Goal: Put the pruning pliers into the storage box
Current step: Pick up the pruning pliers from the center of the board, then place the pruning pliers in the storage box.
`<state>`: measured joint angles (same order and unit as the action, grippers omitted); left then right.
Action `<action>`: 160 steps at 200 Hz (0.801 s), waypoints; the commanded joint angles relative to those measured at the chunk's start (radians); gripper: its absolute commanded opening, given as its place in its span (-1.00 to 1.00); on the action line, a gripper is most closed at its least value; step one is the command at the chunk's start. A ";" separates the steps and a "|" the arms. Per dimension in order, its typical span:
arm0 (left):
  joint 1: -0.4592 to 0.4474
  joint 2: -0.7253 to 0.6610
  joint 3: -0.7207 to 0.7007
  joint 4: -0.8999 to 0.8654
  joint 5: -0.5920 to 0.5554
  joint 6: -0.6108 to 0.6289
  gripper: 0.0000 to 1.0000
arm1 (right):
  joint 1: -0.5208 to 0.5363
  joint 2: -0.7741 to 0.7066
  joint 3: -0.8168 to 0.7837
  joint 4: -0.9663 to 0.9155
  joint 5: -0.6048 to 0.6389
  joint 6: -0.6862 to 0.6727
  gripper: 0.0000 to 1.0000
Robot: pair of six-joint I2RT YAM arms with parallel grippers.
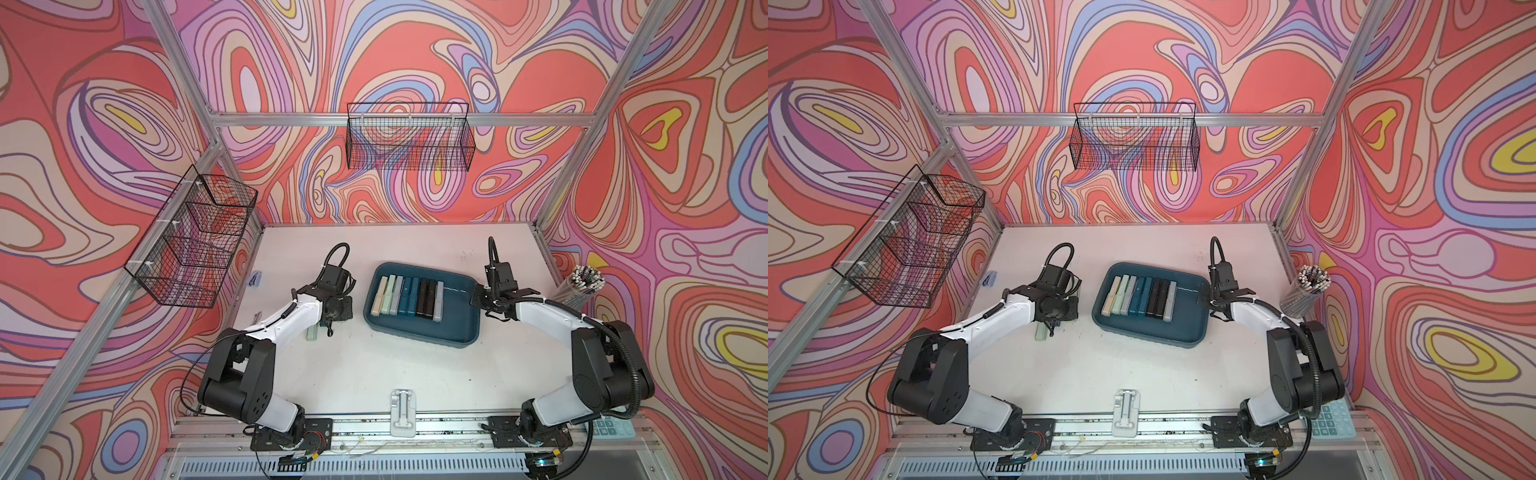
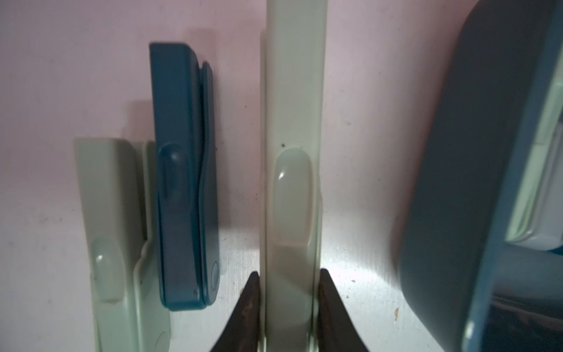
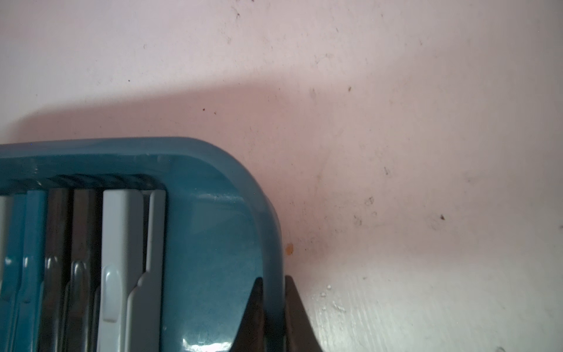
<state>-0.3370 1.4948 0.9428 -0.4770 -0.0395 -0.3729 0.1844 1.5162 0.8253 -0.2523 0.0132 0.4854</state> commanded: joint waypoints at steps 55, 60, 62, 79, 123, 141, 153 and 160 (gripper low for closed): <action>-0.161 0.019 0.260 -0.095 -0.048 0.106 -0.76 | 0.028 -0.063 -0.103 0.168 0.012 0.274 -0.84; -0.179 0.032 0.277 -0.095 -0.042 0.106 -0.77 | 0.037 -0.063 -0.104 0.176 0.019 0.283 -0.84; -0.187 0.036 0.282 -0.095 -0.040 0.106 -0.76 | 0.041 -0.064 -0.103 0.178 0.023 0.287 -0.84; -0.246 0.079 0.336 -0.089 -0.021 0.104 -0.77 | 0.070 -0.061 -0.105 0.199 0.046 0.319 -0.84; -0.385 0.218 0.477 -0.051 0.016 0.087 -0.76 | 0.113 -0.030 -0.103 0.256 0.047 0.377 -0.84; -0.421 0.283 0.540 -0.047 0.047 0.081 -0.76 | 0.121 -0.026 -0.100 0.269 0.045 0.385 -0.84; -0.450 0.325 0.586 -0.056 0.053 0.086 -0.76 | 0.121 -0.027 -0.100 0.276 0.040 0.390 -0.85; -0.466 0.349 0.611 -0.060 0.054 0.089 -0.76 | 0.121 -0.029 -0.100 0.278 0.039 0.390 -0.85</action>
<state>-0.7631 1.7866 1.4666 -0.5343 -0.0139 -0.2890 0.2966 1.4845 0.7223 -0.0612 0.0635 0.8104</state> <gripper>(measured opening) 0.257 0.083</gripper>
